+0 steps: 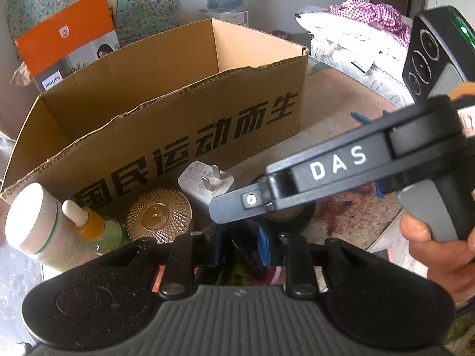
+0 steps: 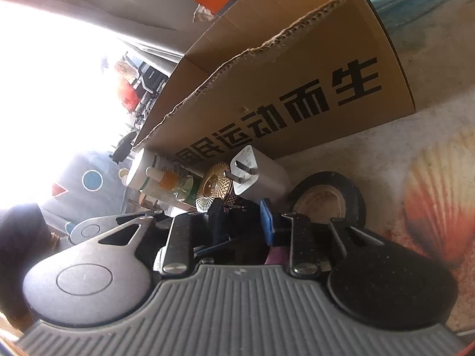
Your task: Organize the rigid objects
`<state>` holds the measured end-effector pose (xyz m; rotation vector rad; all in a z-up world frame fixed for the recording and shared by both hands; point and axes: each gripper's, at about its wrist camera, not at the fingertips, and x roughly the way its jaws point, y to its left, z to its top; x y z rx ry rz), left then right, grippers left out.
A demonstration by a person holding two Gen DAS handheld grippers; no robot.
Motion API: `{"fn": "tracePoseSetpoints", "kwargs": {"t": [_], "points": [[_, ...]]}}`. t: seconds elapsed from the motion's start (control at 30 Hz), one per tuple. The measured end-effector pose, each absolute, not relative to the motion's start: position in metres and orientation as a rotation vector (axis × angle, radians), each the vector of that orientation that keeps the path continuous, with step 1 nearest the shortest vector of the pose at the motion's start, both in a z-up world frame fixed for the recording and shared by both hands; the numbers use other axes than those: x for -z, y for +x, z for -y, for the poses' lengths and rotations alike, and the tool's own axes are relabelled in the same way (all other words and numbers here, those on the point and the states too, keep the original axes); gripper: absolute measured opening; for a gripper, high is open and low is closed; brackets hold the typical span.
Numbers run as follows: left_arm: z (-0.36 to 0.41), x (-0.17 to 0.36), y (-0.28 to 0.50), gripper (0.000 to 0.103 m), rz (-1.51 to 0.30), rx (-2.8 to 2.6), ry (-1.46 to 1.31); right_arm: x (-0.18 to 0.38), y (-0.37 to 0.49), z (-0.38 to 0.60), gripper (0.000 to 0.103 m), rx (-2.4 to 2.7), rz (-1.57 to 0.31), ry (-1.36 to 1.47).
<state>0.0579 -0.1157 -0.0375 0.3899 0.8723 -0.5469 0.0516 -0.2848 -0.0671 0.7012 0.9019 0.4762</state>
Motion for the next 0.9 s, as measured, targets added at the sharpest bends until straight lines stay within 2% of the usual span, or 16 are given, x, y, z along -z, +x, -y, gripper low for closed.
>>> {"fn": "tracePoseSetpoints", "kwargs": {"t": [0.1, 0.37, 0.9], "points": [[0.119, 0.039, 0.057, 0.025, -0.863, 0.533, 0.401, 0.070, 0.053, 0.285, 0.028, -0.478, -0.898, 0.718], [0.118, 0.036, 0.049, 0.017, -0.853, 0.503, 0.401, 0.064, 0.043, 0.282, 0.018, -0.490, -0.878, 0.691], [0.102, -0.004, 0.026, 0.016, -0.731, 0.474, 0.340, 0.018, 0.024, 0.257, 0.016, -0.491, -0.786, 0.568]]}}
